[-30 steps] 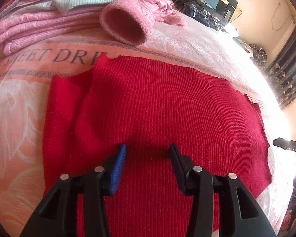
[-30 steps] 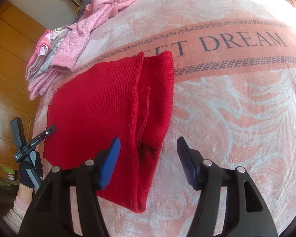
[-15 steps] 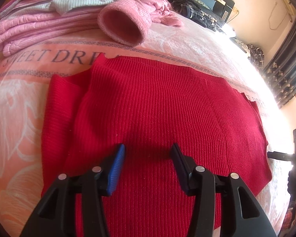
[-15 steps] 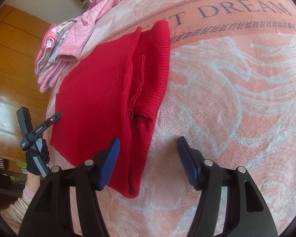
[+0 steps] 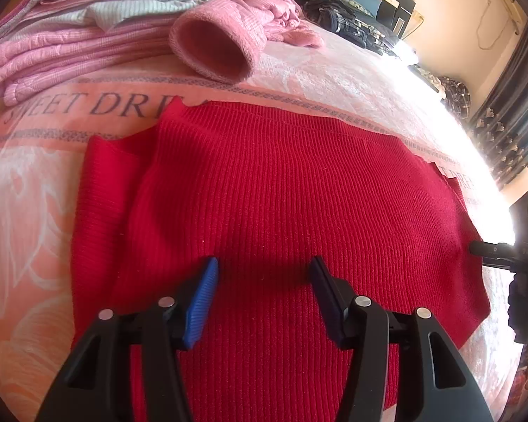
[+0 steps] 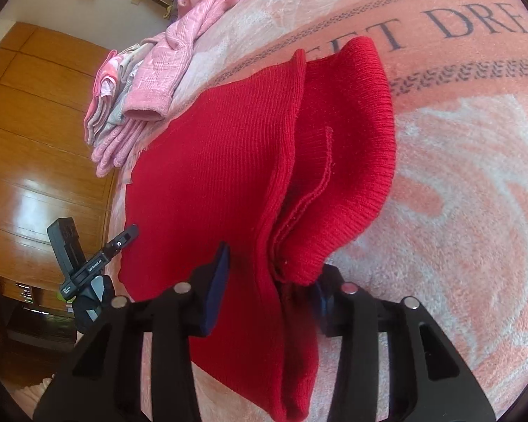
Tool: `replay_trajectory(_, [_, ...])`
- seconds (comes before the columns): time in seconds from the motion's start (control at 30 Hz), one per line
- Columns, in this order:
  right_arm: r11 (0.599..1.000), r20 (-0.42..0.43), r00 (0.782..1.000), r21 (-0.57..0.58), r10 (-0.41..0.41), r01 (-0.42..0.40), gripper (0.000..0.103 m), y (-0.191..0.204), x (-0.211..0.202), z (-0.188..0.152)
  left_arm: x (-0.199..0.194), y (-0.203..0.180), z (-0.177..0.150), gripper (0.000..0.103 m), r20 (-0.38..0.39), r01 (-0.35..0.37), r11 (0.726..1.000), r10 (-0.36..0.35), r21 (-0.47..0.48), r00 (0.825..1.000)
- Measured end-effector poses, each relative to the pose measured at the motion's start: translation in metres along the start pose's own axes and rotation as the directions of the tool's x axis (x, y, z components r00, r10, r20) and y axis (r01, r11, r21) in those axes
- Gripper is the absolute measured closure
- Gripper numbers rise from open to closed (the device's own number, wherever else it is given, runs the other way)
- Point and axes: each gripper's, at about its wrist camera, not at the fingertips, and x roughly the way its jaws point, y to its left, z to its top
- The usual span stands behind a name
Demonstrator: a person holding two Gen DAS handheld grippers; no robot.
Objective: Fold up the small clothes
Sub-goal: 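Grasp the sweater side with the right tool and lift it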
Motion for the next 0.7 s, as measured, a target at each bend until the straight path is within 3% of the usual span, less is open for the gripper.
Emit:
replay_trajectory(0.03, [1.0,-0.002,1.0,-0.001,0.007,-0.007,0.077,0.002,0.002,0.0,0.0,0.0,0.0,0.048,0.0,0.001,1.0,-0.001,0.0,1.0])
replay_trajectory(0.23, [0.999,0.045,0.998,-0.008,0.049,-0.049,0.083,0.013,-0.013,-0.001,0.001,-0.001,0.001,0.048,0.004,0.003,1.0,-0.003,0.005,1.0])
replay_trajectory(0.6, [0.999,0.017,0.999,0.024,-0.035,0.035,0.085,-0.009,-0.002,-0.01,0.0,0.001,-0.001,0.047,0.008,0.011,1.0,-0.011,0.018,1.0])
replay_trajectory(0.7, [0.999,0.03,0.999,0.048,-0.011,0.009,0.085,-0.016,0.001,-0.013,0.0,0.0,-0.002,0.047,0.009,0.011,1.0,-0.011,0.022,1.0])
